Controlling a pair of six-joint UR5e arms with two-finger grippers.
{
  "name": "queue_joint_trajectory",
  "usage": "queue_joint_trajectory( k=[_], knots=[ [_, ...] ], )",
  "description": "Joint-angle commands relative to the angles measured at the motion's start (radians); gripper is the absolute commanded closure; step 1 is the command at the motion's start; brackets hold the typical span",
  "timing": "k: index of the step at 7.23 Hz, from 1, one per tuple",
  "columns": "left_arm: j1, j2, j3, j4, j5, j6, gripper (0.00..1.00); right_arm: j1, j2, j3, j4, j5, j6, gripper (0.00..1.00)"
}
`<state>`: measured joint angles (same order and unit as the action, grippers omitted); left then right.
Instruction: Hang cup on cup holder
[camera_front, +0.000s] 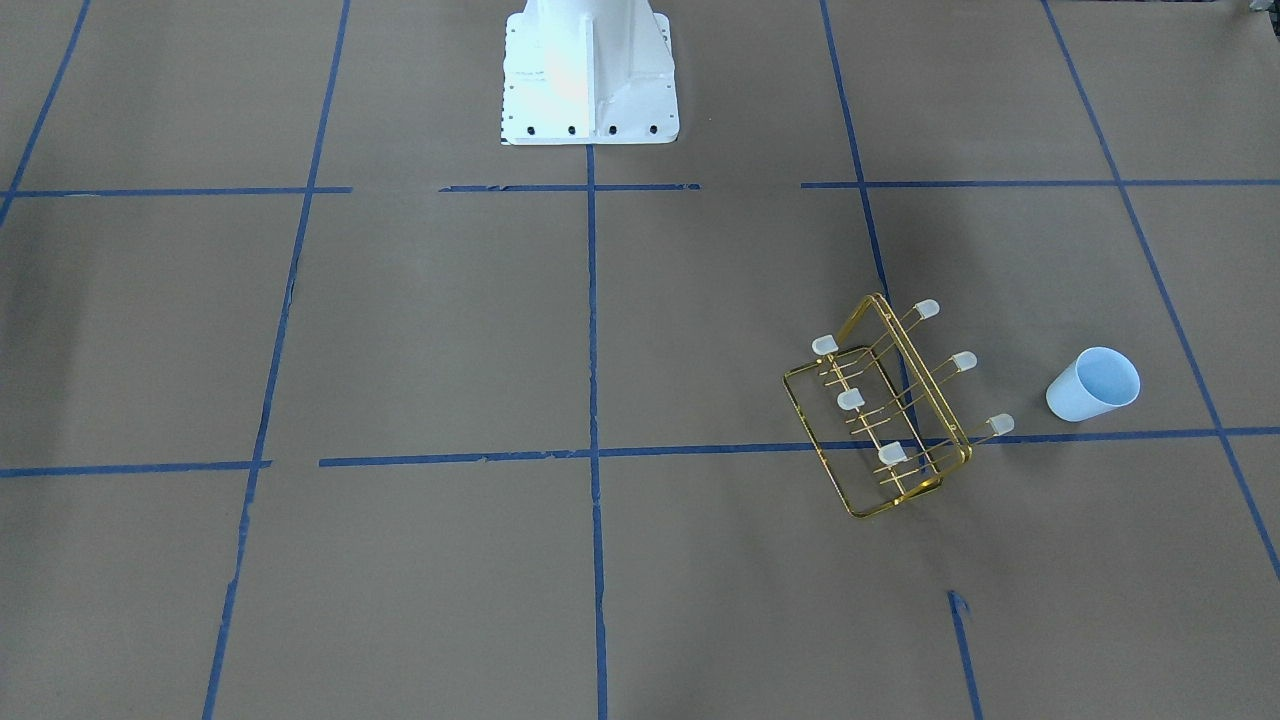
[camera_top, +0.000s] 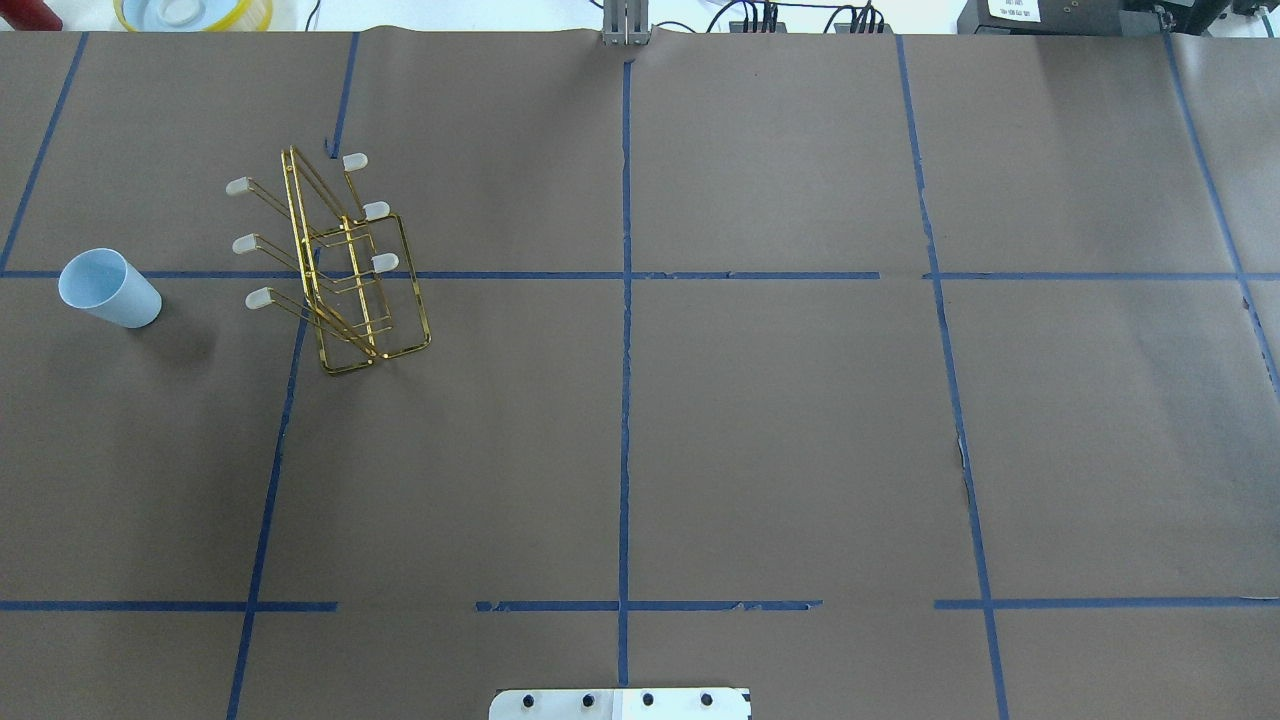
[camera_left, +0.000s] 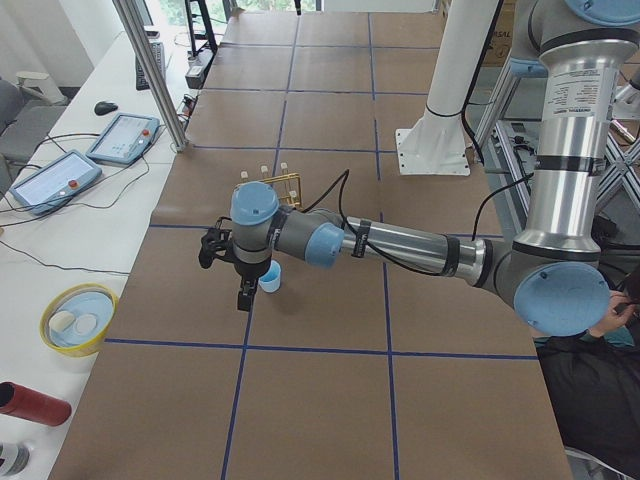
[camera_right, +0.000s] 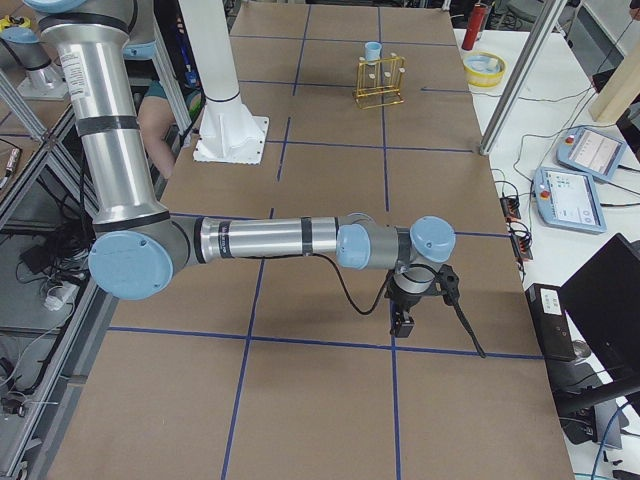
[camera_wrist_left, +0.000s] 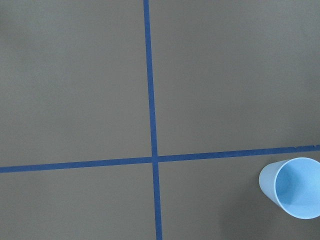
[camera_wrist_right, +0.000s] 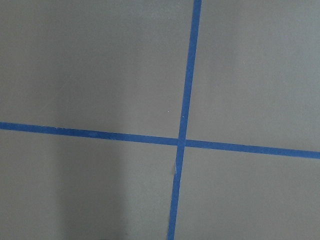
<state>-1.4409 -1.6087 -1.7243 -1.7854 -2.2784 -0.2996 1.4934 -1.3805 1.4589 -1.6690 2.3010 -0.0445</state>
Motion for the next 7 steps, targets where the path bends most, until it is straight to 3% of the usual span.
queue_joint_trajectory(
  k=[1, 3, 5, 6, 7],
  knots=[
    [0.115, 0.022, -0.084, -0.133, 0.092, -0.226, 0.0, 0.001, 0.0, 0.0, 0.0, 0.0, 0.002, 0.0],
    [0.233, 0.071, -0.156, -0.275, 0.207, -0.427, 0.0, 0.001, 0.0, 0.0, 0.0, 0.0, 0.0, 0.0],
    [0.368, 0.125, -0.164, -0.499, 0.357, -0.676, 0.0, 0.001, 0.0, 0.0, 0.0, 0.0, 0.0, 0.0],
    [0.425, 0.163, -0.163, -0.565, 0.419, -0.735, 0.0, 0.001, 0.0, 0.0, 0.0, 0.0, 0.0, 0.0],
    [0.463, 0.19, -0.161, -0.59, 0.538, -0.759, 0.0, 0.001, 0.0, 0.0, 0.0, 0.0, 0.002, 0.0]
  ],
)
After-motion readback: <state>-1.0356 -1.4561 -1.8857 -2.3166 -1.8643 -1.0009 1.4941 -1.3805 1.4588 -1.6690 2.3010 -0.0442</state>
